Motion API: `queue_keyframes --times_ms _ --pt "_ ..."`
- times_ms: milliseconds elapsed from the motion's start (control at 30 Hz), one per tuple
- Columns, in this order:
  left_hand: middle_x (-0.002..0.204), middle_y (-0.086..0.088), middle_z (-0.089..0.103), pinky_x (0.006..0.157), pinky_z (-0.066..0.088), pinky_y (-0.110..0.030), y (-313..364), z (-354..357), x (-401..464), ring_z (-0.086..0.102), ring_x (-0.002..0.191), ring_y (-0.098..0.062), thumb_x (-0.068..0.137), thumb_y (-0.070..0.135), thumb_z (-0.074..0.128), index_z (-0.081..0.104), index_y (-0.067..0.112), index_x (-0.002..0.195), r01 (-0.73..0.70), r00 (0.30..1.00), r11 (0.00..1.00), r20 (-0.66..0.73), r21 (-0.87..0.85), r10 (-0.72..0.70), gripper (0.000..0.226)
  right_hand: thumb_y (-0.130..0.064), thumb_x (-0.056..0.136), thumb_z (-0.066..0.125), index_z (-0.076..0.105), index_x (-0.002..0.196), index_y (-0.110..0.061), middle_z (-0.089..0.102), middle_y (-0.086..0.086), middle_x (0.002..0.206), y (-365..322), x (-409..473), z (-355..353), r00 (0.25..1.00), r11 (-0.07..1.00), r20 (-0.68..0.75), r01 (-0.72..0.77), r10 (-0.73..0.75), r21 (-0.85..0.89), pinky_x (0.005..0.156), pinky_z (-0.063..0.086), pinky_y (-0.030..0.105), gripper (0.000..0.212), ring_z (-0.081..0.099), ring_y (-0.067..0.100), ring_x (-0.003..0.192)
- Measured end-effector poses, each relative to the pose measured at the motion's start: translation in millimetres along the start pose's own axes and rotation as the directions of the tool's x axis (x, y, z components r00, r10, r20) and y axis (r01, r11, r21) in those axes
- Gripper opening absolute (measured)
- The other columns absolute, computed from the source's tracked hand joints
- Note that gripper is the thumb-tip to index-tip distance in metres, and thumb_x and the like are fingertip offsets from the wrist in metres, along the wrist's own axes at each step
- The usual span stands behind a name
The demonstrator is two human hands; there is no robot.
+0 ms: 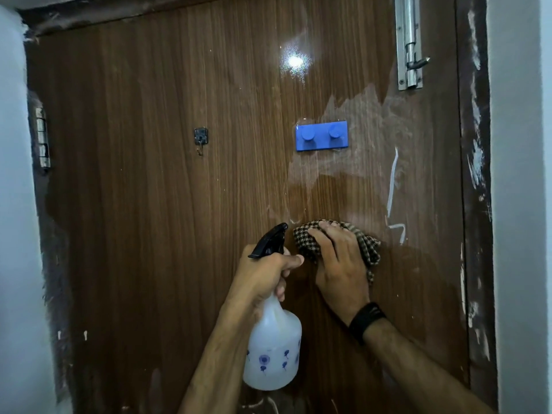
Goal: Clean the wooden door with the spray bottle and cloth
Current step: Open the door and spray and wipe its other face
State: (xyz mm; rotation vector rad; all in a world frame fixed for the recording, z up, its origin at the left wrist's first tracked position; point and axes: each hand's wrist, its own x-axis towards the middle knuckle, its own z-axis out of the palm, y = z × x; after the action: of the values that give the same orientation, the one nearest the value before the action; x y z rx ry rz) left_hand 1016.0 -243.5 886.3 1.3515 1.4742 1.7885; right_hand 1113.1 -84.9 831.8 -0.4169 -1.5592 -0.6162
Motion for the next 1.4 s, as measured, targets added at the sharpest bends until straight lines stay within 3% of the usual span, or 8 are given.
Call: queue_keyframes --times_ms 233,467,600,867,967,1067,1267,1400 --pt "0.065 -0.007 0.057 0.043 0.037 -0.025 3 -9 -1 0.039 0.038 -0.013 0.086 0.009 0.075 0.061 0.008 0.079 -0.019 1.0 0.997 -0.015 -0.069 0.018 0.016 0.004 0.088 0.059 0.06 0.132 -0.005 0.058 0.016 0.133 5 99 3 0.995 1.0 -0.096 -0.017 0.019 0.017 0.118 0.031 0.046 0.045 0.044 0.028 0.13" --pt "0.068 -0.008 0.06 0.042 0.036 -0.024 8 -15 3 0.039 0.037 -0.013 0.086 0.008 0.075 0.064 0.006 0.084 -0.016 0.999 0.993 -0.029 -0.114 0.013 0.011 -0.024 0.101 0.053 0.047 0.146 -0.01 0.048 0.013 0.148 -3 69 9 0.971 0.976 0.124 0.212 -0.206 -0.039 0.119 0.029 0.047 0.048 0.041 0.03 0.14" --pt "0.063 -0.007 0.058 0.042 0.036 -0.025 10 -17 3 0.04 0.038 -0.013 0.086 0.01 0.075 0.065 0.003 0.082 -0.037 0.999 0.995 -0.02 -0.088 0.035 0.013 -0.027 0.103 0.041 0.037 0.15 -0.012 0.044 0.013 0.153 0 31 6 0.939 0.95 0.198 0.301 -0.281 -0.082 0.122 0.023 0.044 0.05 0.037 0.029 0.144" --pt "0.071 -0.009 0.061 0.043 0.036 -0.025 23 -15 4 0.038 0.037 -0.013 0.086 0.009 0.075 0.064 0.008 0.085 -0.054 0.998 0.993 -0.016 -0.105 0.053 0.011 -0.023 0.101 0.057 0.046 0.147 -0.012 0.046 0.012 0.15 -3 93 8 0.994 0.994 0.086 0.072 -0.065 -0.077 0.118 0.029 0.05 0.049 0.039 0.029 0.141" --pt "0.071 -0.008 0.062 0.042 0.036 -0.025 29 -15 5 0.039 0.038 -0.012 0.086 0.01 0.074 0.066 0.006 0.085 -0.073 0.997 0.992 -0.015 -0.105 0.072 0.009 -0.033 0.1 0.053 0.041 0.151 -0.013 0.041 0.011 0.154 -5 89 9 0.964 0.976 0.184 0.207 -0.192 -0.065 0.12 0.025 0.049 0.055 0.034 0.029 0.145" --pt "0.063 -0.007 0.059 0.04 0.037 -0.025 34 -14 8 0.039 0.037 -0.012 0.087 0.011 0.073 0.066 0.002 0.081 -0.099 0.995 0.99 -0.02 -0.104 0.098 0.013 -0.03 0.099 0.044 0.033 0.153 -0.014 0.037 0.012 0.158 -2 61 6 0.903 0.932 0.275 0.357 -0.329 -0.058 0.122 0.022 0.046 0.058 0.03 0.029 0.148" --pt "0.063 -0.004 0.057 0.042 0.036 -0.024 47 1 15 0.038 0.038 -0.013 0.09 0.01 0.07 0.061 0.007 0.079 -0.097 0.99 0.992 0.097 -0.079 0.104 0.015 -0.03 0.1 0.049 0.038 0.151 -0.016 0.039 0.009 0.157 8 14 -9 0.993 0.997 0.116 0.017 -0.008 -0.08 0.122 0.022 0.046 0.054 0.031 0.026 0.148" --pt "0.063 -0.004 0.054 0.041 0.035 -0.024 56 11 24 0.036 0.037 -0.013 0.089 0.01 0.072 0.058 0.009 0.077 -0.075 0.991 0.995 0.102 -0.066 0.081 0.018 -0.033 0.099 0.05 0.038 0.149 -0.016 0.042 0.01 0.154 12 -3 -9 0.996 0.993 0.057 -0.057 0.063 -0.102 0.122 0.022 0.043 0.054 0.036 0.027 0.144"
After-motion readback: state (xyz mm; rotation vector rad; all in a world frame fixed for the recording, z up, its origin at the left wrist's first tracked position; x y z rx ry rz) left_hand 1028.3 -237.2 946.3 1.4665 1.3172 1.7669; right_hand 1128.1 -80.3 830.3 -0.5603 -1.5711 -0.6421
